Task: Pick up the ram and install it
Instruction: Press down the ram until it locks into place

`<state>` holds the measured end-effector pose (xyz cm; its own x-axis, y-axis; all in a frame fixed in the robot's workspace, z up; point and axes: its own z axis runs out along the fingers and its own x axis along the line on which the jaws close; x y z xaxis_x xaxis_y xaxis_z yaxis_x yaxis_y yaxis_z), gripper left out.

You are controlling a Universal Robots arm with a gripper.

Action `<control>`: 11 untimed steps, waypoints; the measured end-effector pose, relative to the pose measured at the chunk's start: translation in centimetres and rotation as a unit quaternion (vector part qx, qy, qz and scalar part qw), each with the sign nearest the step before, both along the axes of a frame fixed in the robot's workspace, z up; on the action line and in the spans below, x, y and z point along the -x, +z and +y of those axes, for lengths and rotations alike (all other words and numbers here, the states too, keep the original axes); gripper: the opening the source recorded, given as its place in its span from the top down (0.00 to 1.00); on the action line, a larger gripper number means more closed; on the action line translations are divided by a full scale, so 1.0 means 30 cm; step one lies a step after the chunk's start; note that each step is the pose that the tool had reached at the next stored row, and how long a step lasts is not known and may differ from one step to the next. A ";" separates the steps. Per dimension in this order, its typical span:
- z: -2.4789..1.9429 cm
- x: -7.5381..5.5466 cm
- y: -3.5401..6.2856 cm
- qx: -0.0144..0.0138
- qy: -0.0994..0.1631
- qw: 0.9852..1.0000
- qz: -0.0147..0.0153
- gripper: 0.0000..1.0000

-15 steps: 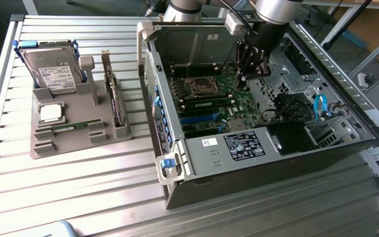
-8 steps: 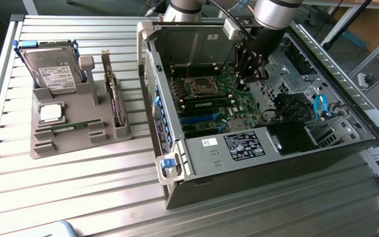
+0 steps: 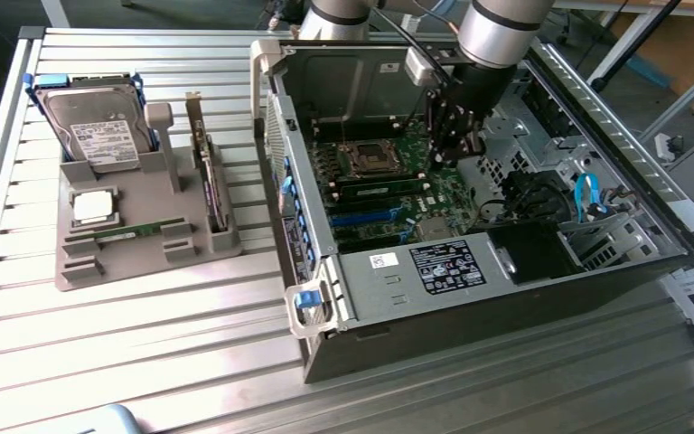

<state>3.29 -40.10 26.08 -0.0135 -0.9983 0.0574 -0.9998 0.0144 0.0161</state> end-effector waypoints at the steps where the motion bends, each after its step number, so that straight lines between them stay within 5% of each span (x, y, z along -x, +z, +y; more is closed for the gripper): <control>1: 0.000 0.000 -0.006 0.000 0.000 1.000 0.000 0.89; 11: 0.000 -0.002 -0.042 0.000 0.000 1.000 0.000 0.89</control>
